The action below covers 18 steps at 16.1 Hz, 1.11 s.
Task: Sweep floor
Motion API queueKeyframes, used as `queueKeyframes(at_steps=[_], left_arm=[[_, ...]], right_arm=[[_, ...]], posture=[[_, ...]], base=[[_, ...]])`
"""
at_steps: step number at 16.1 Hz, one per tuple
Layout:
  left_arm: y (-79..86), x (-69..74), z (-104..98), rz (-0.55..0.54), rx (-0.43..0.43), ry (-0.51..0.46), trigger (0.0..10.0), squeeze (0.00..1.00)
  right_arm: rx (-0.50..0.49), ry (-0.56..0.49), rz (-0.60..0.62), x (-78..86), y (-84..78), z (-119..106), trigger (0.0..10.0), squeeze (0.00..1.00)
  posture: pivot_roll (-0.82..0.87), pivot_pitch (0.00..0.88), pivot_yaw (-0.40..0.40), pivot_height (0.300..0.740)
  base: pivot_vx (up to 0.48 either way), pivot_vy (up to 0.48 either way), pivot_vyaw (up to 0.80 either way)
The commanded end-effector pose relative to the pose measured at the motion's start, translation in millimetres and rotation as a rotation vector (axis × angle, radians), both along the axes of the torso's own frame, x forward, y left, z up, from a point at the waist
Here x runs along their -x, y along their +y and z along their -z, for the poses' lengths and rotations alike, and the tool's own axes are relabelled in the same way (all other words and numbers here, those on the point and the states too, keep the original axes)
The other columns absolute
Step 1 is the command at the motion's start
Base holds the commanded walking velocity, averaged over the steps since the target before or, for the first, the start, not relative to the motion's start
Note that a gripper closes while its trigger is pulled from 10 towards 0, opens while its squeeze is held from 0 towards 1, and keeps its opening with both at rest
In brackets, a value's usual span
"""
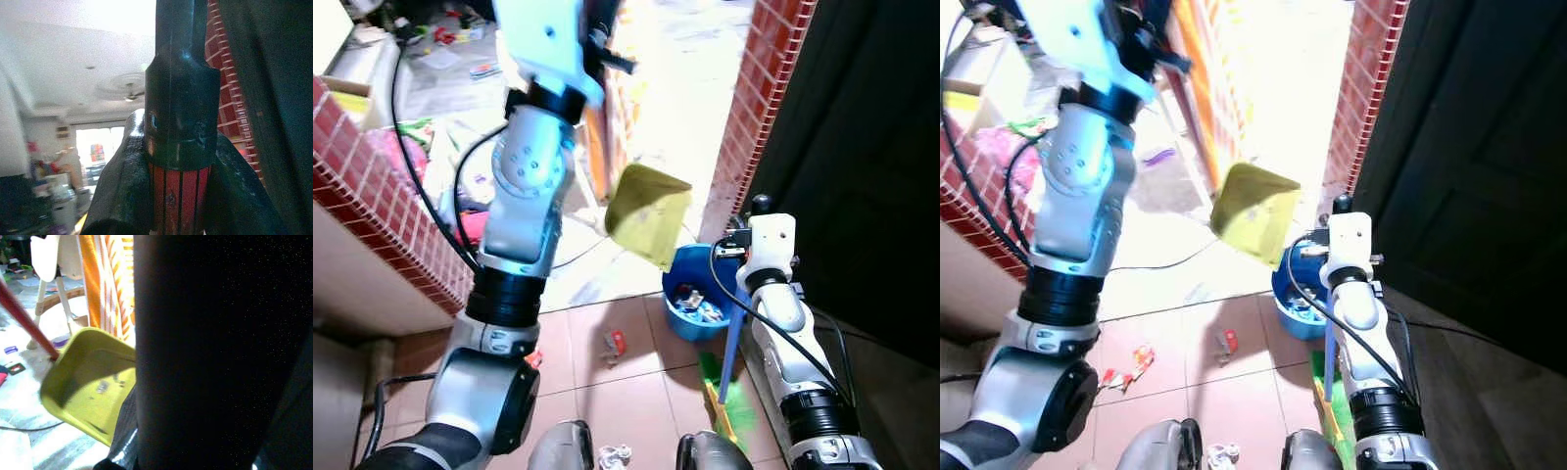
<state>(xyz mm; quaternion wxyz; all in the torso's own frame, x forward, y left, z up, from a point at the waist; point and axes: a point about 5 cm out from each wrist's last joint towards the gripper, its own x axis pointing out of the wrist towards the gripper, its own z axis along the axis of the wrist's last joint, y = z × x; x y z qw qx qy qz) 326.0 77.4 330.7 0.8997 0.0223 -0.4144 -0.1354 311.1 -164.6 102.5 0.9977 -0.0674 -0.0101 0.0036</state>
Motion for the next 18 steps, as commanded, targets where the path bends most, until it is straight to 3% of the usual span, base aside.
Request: queueKeyframes(at_steps=[1, 2, 5, 6, 8, 10, 13, 14, 18], left_arm=[[17.8, -0.5, -9, -0.112, -0.004, -0.045, 10.0, 0.0], [24.2, -3.8, 1, -0.156, -0.009, -0.008, 10.0, 0.0], [58.3, -9.7, 62, -0.382, -0.062, 0.168, 10.0, 0.0], [70.8, -11.1, 84, -0.436, -0.03, 0.25, 10.0, 0.0], [73.2, -11.6, 117, -0.455, 0.006, 0.393, 10.0, 0.0], [65.0, -7.5, 140, -0.453, -0.023, 0.464, 10.0, 0.0], [60.9, -1.5, 157, -0.424, -0.07, 0.539, 10.0, 0.0], [62.7, -1.7, 163, -0.422, -0.042, 0.582, 10.0, 0.0], [45.8, -1.6, 164, -0.362, -0.041, 0.596, 10.0, 0.0]], right_arm=[[0.001, -0.024, -0.022, -2.8, 4.6, -5, 10.0, 0.0], [0.001, -0.026, -0.025, -2.7, 4.9, -5, 10.0, 0.0], [0.005, -0.02, -0.037, -3.4, 2.2, -5, 10.0, 0.0], [0.002, -0.019, -0.048, -4.0, 6.1, -5, 10.0, 0.0], [-0.009, -0.017, -0.062, -2.9, 9.7, -4, 10.0, 0.0], [-0.016, -0.021, -0.064, -2.2, 9.3, -5, 10.0, 0.0], [-0.022, -0.023, -0.069, -4.8, 10.0, -7, 10.0, 0.0], [-0.018, -0.023, -0.077, -5.7, 12.2, -7, 10.0, 0.0], [-0.017, -0.029, -0.106, -6.3, 20.8, -8, 10.0, 0.0]], posture=[[-0.07, 0.066, 0.043, 0.74], [-0.07, 0.067, 0.042, 0.74], [-0.07, 0.072, 0.035, 0.74], [-0.06, 0.076, 0.031, 0.74], [-0.06, 0.086, 0.028, 0.74], [-0.07, 0.093, 0.031, 0.74], [-0.06, 0.098, 0.034, 0.74], [-0.06, 0.099, 0.034, 0.74], [-0.06, 0.108, 0.039, 0.74]], base=[[0.0, 0.0, 0.0], [0.0, 0.0, 0.0], [0.0, 0.0, 0.0], [0.0, 0.0, 0.0], [0.0, 0.0, 0.0], [0.0, 0.0, 0.0], [0.0, 0.0, 0.0], [0.0, 0.0, 0.0], [-0.068, 0.0, 0.1]])
